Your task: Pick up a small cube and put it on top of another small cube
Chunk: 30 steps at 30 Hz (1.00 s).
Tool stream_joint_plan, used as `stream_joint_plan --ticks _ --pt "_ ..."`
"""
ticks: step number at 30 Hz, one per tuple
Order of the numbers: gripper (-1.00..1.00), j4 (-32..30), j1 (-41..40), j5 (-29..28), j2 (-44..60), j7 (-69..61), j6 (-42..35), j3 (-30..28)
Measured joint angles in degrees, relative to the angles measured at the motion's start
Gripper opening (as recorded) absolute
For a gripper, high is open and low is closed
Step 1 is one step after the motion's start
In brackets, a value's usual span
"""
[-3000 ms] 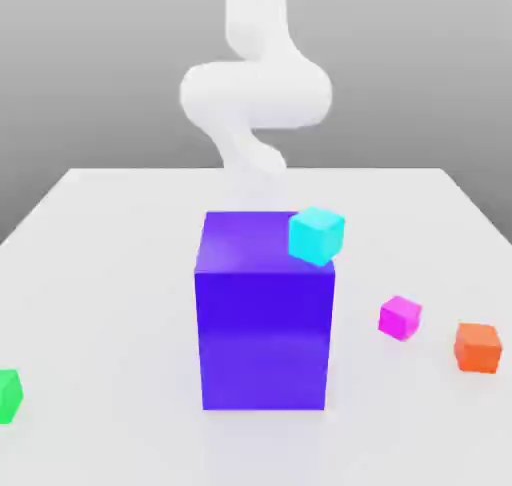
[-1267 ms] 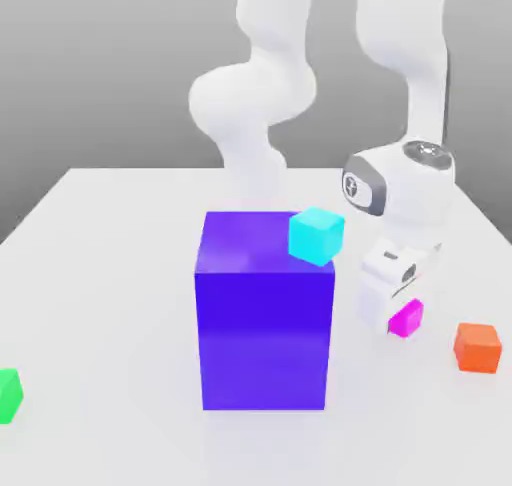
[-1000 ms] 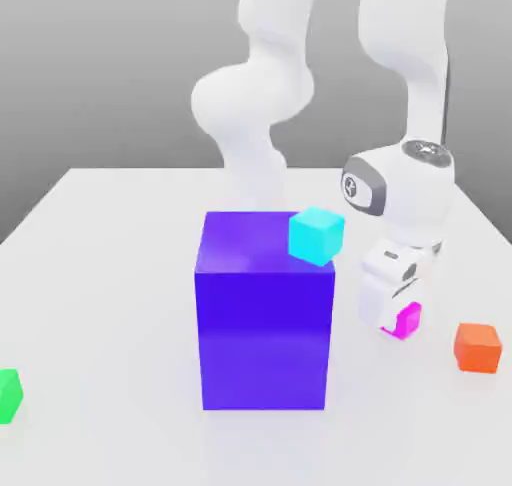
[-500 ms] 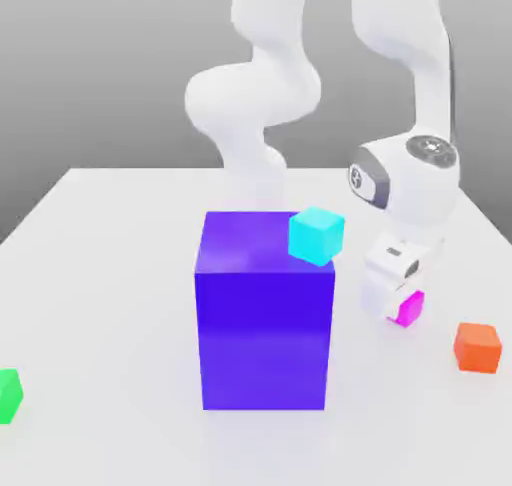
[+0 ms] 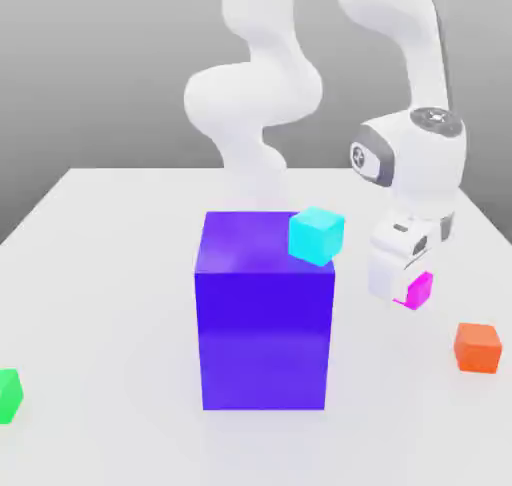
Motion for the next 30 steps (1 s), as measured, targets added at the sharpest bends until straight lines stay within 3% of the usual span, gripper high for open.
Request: stream_joint_plan --ticks 6,11,16,24,30 --pt "-1.0 -1.57 -4.41 -12.58 -4.01 9.33 -0.14 1.25" --pt "-1.0 2.73 -10.03 -17.68 -4.97 13.64 0.58 0.34" --pt "-1.0 8.86 -16.55 -19.51 -4.34 16.73 -0.26 -4.22" --pt "-1.0 20.29 -35.12 -15.56 0.58 19.33 -6.7 -15.66" --pt "-1.0 26.02 -47.0 -14.86 4.85 22.37 -11.58 -21.06"
